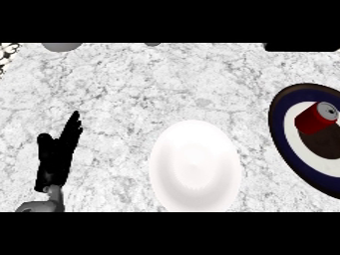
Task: Pick the can from the plate and place it in the plate
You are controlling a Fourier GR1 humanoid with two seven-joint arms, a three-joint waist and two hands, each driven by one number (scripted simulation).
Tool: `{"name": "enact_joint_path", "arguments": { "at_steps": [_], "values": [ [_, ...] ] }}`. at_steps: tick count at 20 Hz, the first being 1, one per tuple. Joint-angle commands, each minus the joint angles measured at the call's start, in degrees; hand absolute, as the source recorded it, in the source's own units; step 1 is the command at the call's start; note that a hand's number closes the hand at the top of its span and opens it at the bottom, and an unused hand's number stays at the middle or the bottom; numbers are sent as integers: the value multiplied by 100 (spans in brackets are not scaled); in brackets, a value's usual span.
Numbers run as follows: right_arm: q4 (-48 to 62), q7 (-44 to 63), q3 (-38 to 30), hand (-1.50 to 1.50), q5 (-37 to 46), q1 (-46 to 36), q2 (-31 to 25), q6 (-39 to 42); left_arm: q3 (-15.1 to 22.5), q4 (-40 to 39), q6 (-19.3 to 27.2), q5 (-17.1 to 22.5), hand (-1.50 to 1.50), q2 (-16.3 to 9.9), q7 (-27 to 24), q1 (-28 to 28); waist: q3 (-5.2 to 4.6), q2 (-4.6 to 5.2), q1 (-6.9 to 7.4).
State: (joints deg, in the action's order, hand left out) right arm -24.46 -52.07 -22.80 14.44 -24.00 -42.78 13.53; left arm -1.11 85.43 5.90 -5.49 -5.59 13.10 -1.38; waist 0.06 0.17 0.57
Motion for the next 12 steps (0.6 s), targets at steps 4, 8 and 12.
{"name": "enact_joint_path", "arguments": {
  "at_steps": [4, 8, 12],
  "values": [
    [1092, -834, -156, -150, 96, -226, -288, -175, 110, -188, 62, -144, 0, 138, -373, 111, 15, 40, 78],
    [1126, -786, -306, -150, -93, -272, -693, 221, 121, -156, 178, -160, 0, 241, 100, -223, 13, 29, 35],
    [1275, -1113, -341, -150, -106, -85, -686, 139, -11, -122, 26, -43, 0, 95, -123, -85, 19, 38, 60]
  ]
}}
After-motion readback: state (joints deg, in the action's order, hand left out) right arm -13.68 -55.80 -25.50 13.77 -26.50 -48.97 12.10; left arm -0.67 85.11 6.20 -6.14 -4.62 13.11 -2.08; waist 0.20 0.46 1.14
